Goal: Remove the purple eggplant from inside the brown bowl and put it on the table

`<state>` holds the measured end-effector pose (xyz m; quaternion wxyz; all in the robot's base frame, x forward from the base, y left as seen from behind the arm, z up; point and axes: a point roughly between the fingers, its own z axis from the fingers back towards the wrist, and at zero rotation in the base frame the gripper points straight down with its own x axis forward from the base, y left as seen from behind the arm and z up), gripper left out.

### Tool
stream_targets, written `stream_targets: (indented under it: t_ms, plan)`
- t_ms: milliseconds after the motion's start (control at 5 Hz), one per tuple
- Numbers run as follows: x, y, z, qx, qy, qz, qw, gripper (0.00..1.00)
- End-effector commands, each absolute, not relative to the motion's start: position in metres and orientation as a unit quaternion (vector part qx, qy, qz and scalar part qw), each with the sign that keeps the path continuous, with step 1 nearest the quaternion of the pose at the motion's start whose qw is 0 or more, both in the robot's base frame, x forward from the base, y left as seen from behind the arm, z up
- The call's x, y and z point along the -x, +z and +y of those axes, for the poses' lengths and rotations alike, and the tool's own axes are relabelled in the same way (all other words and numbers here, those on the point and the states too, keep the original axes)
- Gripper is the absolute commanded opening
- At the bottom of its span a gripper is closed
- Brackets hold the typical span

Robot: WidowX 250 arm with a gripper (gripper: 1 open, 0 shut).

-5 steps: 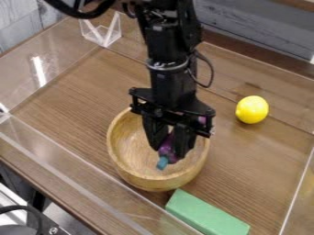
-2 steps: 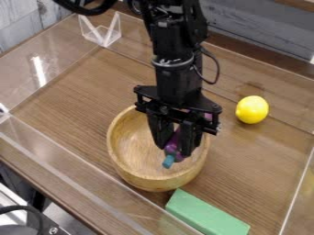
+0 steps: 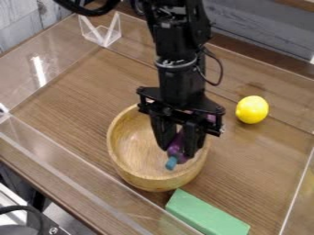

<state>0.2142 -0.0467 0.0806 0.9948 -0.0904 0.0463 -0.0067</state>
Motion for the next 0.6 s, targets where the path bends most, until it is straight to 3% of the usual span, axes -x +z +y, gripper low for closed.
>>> stream_targets:
  t_ms: [0, 400]
  plan:
    - [-0.2261, 0.0939, -0.0525, 0.096, -0.008, 0.016, 0.995, 0.0]
    - [-0.2297, 0.0982, -0.0523, 0.1, -0.005, 0.014, 0.995, 0.0]
